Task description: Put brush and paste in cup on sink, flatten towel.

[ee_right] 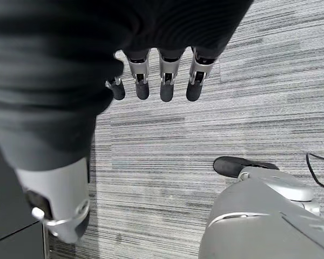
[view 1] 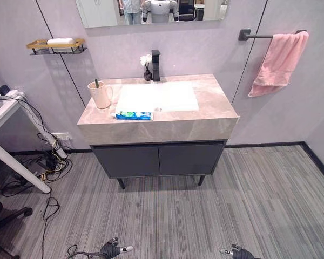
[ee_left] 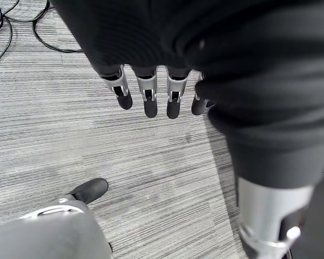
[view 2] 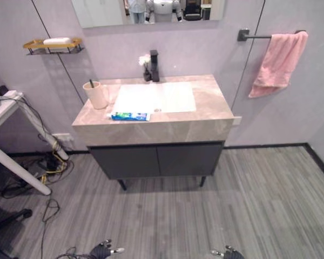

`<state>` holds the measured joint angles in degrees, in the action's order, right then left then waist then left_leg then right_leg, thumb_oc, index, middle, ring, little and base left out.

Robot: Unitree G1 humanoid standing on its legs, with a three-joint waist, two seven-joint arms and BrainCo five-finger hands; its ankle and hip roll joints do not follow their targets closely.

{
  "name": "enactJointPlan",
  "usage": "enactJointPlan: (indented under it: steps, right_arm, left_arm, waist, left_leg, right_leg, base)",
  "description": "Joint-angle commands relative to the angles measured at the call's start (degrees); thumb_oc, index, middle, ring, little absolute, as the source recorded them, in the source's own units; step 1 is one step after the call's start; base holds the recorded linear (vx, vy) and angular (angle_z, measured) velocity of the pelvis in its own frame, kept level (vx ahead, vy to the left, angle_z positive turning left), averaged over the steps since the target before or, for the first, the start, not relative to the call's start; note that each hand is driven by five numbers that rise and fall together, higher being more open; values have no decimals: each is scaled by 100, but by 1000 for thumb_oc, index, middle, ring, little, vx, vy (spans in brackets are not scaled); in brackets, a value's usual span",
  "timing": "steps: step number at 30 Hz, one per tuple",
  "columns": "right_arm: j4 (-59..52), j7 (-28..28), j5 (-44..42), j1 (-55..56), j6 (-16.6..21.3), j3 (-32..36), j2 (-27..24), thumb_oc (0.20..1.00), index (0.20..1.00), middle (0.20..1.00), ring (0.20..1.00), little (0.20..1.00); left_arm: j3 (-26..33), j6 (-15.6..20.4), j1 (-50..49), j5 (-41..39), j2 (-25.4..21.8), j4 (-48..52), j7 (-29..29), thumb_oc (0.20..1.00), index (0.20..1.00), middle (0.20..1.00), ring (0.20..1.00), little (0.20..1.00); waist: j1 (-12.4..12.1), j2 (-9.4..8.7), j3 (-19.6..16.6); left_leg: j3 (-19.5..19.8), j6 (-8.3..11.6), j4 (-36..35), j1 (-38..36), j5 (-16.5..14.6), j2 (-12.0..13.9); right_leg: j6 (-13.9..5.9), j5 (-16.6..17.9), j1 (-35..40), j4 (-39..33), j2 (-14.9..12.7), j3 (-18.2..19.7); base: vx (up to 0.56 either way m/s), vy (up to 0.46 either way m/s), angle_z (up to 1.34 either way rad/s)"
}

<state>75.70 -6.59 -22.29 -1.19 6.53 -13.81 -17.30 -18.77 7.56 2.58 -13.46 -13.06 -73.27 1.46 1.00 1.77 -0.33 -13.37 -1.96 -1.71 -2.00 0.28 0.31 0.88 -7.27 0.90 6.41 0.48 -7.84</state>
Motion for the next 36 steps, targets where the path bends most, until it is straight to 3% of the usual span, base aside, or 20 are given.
enactJointPlan:
  steps: [1, 8, 15, 25, 30, 34, 35, 36]
  right_arm:
    - [219, -93, -351, -226, 240, 33, 74, 1000, 1000, 1000, 1000, 1000]
    - [150, -237, -587, -137, 204, 55, -4, 1000, 1000, 1000, 1000, 1000]
    - [108, -204, -477, -194, 226, -68, -97, 1000, 1000, 1000, 1000, 1000]
    - [19, -217, -388, -151, 244, -154, -165, 1000, 1000, 1000, 1000, 1000]
    - [14, -182, -243, -163, 230, -235, -209, 1000, 1000, 1000, 1000, 1000]
    - [-7, -114, -98, -181, 218, -268, -275, 1000, 1000, 1000, 1000, 1000]
    - [32, -100, -67, -187, 213, -261, -291, 1000, 1000, 1000, 1000, 1000]
    - [32, -100, -66, -186, 214, -261, -291, 1000, 1000, 1000, 1000, 1000]
  left_arm:
    - [223, 236, 319, -66, 102, -334, -46, 1000, 1000, 1000, 1000, 1000]
    - [177, 272, 367, -23, 49, -242, -67, 1000, 1000, 1000, 1000, 1000]
    - [-32, 321, 586, 50, 38, -62, -174, 1000, 1000, 1000, 1000, 1000]
    - [-425, 327, 730, 506, 1, 188, -231, 1000, 1000, 1000, 1000, 1000]
    - [-696, 308, 886, 760, 10, 333, -265, 1000, 1000, 1000, 1000, 1000]
    - [-758, 294, 1043, 744, 19, 417, -309, 1000, 1000, 1000, 1000, 1000]
    - [-719, 302, 1052, 743, 24, 390, -344, 1000, 1000, 1000, 1000, 1000]
    - [-720, 302, 1051, 744, 25, 390, -345, 1000, 1000, 1000, 1000, 1000]
  waist:
    - [74, -129, 35]
    - [96, -139, 212]
    - [116, -286, 530]
    - [164, -333, 622]
    - [178, -369, 762]
    - [231, -342, 809]
    - [178, -301, 772]
    - [182, -307, 775]
  left_leg:
    - [88, 443, -329, -495, 120, 146]
    - [71, 470, -314, -465, 179, 191]
    - [78, 602, 729, 188, 124, 311]
    - [-38, 648, 1184, 276, 117, 514]
    - [-34, 734, 1907, 682, 237, 632]
    - [-14, 674, 1580, 1022, 231, 572]
    - [96, 629, 1075, 1246, 405, 528]
    - [96, 627, 1052, 1228, 415, 517]
  right_leg:
    - [-546, 1189, 212, -807, -306, 50]
    - [-485, 1101, 46, -634, -238, 124]
    - [-367, 1103, -240, -420, -212, 173]
    - [-246, 964, -298, -169, -30, 254]
    - [-183, 858, -344, -11, -11, 221]
    - [-236, 805, -374, 6, -120, 80]
    - [-263, 800, -304, -69, -98, 114]
    - [-266, 795, -295, -69, -106, 112]
  base:
    - [0, 0, 0]
    - [-17, -20, -7]
    - [-73, -60, -4]
    - [4, -48, -6]
    - [-29, -52, 0]
    - [15, 28, 8]
    - [87, 59, 41]
    - [128, 65, 48]
